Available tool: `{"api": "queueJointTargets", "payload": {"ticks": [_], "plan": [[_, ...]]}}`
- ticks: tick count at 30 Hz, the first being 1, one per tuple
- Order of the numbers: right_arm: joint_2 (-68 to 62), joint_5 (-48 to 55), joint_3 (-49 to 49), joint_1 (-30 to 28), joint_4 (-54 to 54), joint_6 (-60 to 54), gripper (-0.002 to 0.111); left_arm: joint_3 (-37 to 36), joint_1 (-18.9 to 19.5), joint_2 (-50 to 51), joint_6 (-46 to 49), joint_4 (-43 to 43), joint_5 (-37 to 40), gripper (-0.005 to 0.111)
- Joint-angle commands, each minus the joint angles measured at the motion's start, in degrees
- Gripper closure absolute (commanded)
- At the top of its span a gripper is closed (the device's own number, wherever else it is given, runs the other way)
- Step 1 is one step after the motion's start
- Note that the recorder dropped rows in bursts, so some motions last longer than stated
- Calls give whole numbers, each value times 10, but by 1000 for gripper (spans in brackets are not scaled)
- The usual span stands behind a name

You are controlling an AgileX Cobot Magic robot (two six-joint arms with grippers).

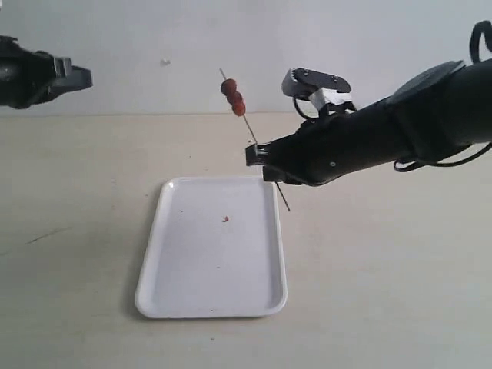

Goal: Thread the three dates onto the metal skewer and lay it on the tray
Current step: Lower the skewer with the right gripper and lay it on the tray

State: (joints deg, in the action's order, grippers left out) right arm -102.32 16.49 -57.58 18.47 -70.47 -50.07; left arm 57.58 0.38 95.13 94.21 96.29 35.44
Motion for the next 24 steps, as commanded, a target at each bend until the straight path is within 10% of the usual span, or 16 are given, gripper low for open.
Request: {"api": "queueJointTargets", "payload": {"ticks": [1,11,24], "plan": [[8,-107,16,98,-34,76,108,-76,2,-41,100,37,-76,107],[-23,-352,21,301,-113,209,108,-101,2,-52,103,37,-35,107],[-107,-342,21,325,-164,222,108,-103,2,-53,103,37,-34,107]]}}
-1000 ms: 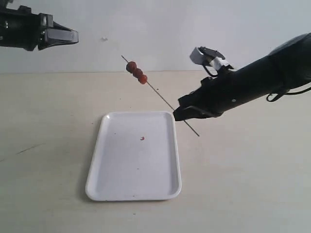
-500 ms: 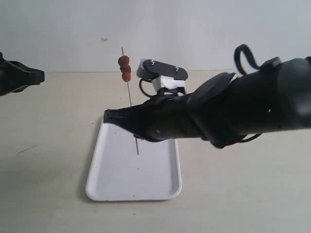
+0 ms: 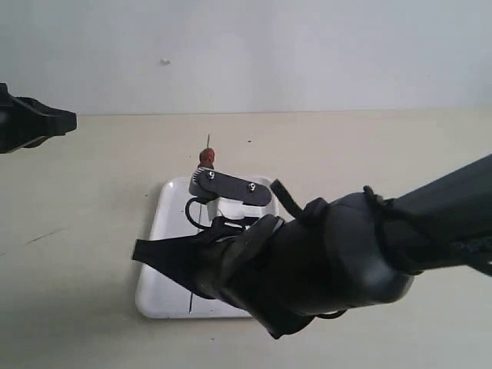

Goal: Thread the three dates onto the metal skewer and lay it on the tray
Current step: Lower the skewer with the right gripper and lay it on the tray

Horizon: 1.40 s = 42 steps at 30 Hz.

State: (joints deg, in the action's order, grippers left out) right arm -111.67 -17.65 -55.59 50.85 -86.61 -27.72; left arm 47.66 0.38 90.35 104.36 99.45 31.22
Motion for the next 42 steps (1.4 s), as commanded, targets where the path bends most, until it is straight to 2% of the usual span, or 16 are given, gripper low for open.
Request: {"api": "queueJointTargets", "payload": {"ticks": [1,15,18,24,28,32,36,42], "plan": [[-18,-1,2,1,-3,-1,108,-4,2,-5,2,5,8,107],[-54,13,-3,1,5,-5,107,-4,2,-5,2,5,8,107],[-54,13,-3,1,6,-5,98,-4,2,-5,2,5,8,107],[-51,7,-3,1,6,-5,71,-5,2,-6,10,5,8,107],[-37,-3,-3,1,1,-3,63,-17,2,-23,23,5,4,107],[-7,-10,-3,1,1,-27,63,-41,2,-80,30,5,-34,107],[31,-13,-2,1,1,-52,63,-86,2,-169,30,5,-110,107],[90,-13,-1,1,0,-148,63,-195,2,-352,7,5,-156,107]]}}
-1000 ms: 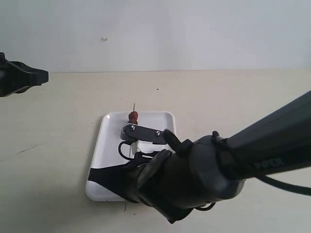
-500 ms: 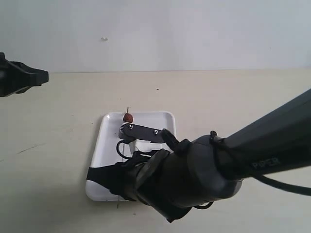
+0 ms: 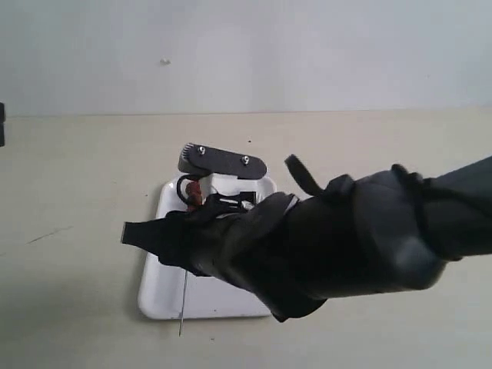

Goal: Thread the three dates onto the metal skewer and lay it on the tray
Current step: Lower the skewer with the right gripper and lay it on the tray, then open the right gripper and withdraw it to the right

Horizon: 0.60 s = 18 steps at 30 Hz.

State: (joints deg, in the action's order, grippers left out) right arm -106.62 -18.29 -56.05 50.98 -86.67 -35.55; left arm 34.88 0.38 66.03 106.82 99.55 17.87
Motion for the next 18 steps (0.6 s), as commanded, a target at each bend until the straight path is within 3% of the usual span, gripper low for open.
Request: {"api": "queueJointTargets", "payload": {"ticks": [1,11,18], "plan": [[51,-9,5,0,3,-83,63,-85,2,-135,-23,4,-24,107],[213,-160,112,4,3,-190,67,-268,2,-488,-88,4,-109,107],[361,-169,232,4,93,-171,102,-346,2,-642,-111,4,-131,107]]}}
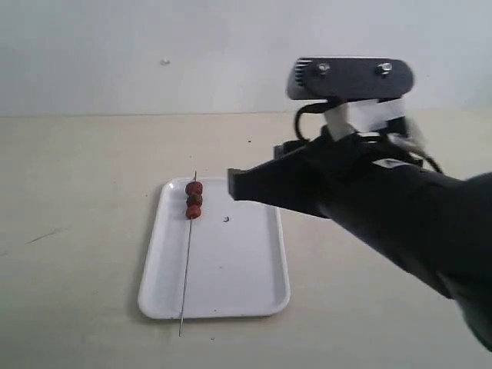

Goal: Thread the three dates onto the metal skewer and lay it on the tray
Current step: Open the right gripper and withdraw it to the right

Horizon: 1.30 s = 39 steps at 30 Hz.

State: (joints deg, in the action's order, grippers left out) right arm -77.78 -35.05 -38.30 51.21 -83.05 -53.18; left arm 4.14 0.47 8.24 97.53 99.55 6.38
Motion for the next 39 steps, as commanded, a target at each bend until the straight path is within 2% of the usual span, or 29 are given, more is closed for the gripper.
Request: {"api": "queueJointTargets", "payload": {"ticks": [1,7,11,14,30,33,36,37,39], "plan": [[95,-2,69,1,62,9,108,-41,1,-76,-20,4,-16,107],[214,-2,140,1,94,7,108,-41,1,-82,-25,4,-7,107],[267,-1,150,1,16,14,108,-41,1,-82,-22,4,-7,107],[297,-2,150,1,4,14,108,-41,1,-82,-22,4,-7,107],[318,-9,150,-9,10,-13,108,-41,1,-82,-20,4,-7,107],[344,68,154,-83,9,-80,108,-41,1,-82,-20,4,-7,107],[398,245,164,-233,20,-158,108,-41,1,-82,-20,4,-7,107],[430,302,169,-307,27,-173,108,-41,1,-82,-20,4,-7,107],[488,385,179,-408,37,-176,108,-41,1,-82,-20,4,-7,107]]}}
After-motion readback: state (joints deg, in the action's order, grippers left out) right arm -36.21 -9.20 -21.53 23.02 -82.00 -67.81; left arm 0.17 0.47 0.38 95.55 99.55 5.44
